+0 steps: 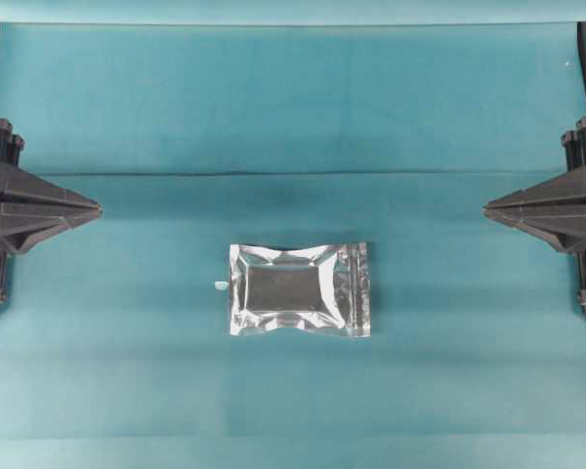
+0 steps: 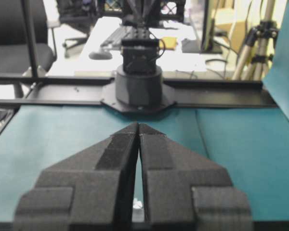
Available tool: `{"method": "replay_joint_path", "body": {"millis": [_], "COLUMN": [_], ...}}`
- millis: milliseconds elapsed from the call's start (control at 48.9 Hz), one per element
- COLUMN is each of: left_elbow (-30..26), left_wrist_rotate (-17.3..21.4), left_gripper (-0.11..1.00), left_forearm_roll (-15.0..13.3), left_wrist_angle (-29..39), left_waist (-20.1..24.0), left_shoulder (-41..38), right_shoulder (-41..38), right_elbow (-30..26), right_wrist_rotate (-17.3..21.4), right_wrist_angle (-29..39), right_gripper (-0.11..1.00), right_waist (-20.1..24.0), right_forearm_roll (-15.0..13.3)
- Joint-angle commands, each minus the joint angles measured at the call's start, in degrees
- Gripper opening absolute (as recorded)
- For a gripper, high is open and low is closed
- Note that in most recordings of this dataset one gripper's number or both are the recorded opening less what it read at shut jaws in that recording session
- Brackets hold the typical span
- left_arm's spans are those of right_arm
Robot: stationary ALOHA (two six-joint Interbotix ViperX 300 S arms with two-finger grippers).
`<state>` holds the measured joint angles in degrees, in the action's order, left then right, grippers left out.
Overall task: Hand over the silver zip bag and make it stand upright.
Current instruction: 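Move the right gripper to the right edge of the silver zip bag and grasp it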
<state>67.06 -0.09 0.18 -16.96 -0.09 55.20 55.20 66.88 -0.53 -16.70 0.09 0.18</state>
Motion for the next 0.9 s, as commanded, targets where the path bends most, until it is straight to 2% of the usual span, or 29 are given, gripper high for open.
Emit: {"method": "replay_joint_path", "body": {"millis": [0,41,123,225,307,430,614,777,880], "left_elbow": [-1.9,-2.3,-3.2,-4.4,-5.4,-6.9,-9.0,-10.5,-11.2], "left_wrist_rotate": [0.0,0.0,0.1,0.1,0.1,0.4,0.8,0.8,0.8], "left_gripper": [0.14,0.12,0.0,-0.07,-0.08,-0.08,-0.08,-0.08,-0.08], "left_forearm_roll": [0.9,0.9,0.9,0.9,0.9,0.9,0.9,0.9,0.9], "left_wrist_angle": [0.3,0.4,1.1,3.2,5.8,9.8,10.8,10.8,11.1], "left_waist": [-0.6,-0.6,-0.6,-0.7,-0.8,-0.9,-0.8,-0.9,-0.8], "left_shoulder": [-0.3,-0.3,-0.7,-1.4,-2.6,-6.2,-11.7,-16.1,-18.1], "right_shoulder": [-0.4,-0.6,-1.2,-2.5,-4.0,-7.8,-15.5,-22.9,-27.6], "right_elbow": [-1.1,-1.4,-1.4,-1.4,-1.3,-1.2,-1.7,-2.2,-3.1], "right_wrist_rotate": [1.6,2.3,6.2,11.5,15.2,20.5,29.3,36.7,41.4], "right_wrist_angle": [-0.4,-0.2,0.4,1.8,4.1,6.7,7.7,8.0,8.0], "right_gripper": [0.15,0.17,0.08,0.02,0.02,0.02,0.03,0.07,0.17], "right_waist": [0.3,0.4,0.3,0.2,0.2,0.1,0.1,0.1,0.1], "right_forearm_roll": [0.3,2.7,8.9,15.6,19.4,23.7,27.9,28.6,28.7]}}
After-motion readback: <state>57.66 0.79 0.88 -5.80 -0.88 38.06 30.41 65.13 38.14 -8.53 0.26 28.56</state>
